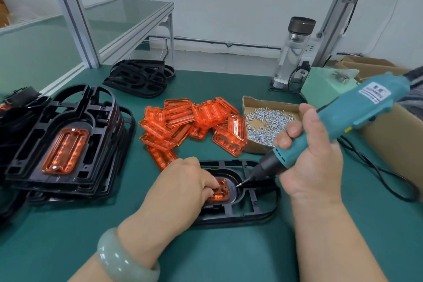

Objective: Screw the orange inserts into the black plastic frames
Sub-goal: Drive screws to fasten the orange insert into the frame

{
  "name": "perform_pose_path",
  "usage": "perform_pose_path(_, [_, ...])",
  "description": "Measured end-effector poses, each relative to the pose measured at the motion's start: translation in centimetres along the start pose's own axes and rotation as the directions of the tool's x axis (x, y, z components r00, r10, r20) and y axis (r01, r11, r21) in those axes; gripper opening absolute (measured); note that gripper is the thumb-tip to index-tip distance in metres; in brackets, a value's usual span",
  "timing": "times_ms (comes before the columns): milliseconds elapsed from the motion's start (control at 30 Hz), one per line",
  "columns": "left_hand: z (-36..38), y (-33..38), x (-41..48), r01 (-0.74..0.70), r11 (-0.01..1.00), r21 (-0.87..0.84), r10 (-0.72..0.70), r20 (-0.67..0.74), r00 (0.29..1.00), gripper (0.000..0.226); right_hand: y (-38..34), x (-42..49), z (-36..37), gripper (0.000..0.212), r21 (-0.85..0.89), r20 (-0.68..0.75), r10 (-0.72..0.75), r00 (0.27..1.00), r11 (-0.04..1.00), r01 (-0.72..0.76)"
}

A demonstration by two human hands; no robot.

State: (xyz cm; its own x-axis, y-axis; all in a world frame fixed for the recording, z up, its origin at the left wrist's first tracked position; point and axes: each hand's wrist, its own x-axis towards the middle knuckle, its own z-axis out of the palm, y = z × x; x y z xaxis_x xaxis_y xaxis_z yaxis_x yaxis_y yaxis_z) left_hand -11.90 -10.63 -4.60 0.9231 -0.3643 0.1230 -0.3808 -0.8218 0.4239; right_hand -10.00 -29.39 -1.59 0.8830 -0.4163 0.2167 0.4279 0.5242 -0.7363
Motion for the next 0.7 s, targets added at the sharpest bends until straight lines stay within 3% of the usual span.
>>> perform_pose_path(700, [0.4,-0.2,-0.3,0.024,0.998,-0.056,-0.026,-0.049,0.998,0.021,0.5,-1.0,2.1,0.005,-0.094,0.153,-0.025,0.988,0.995,0.040])
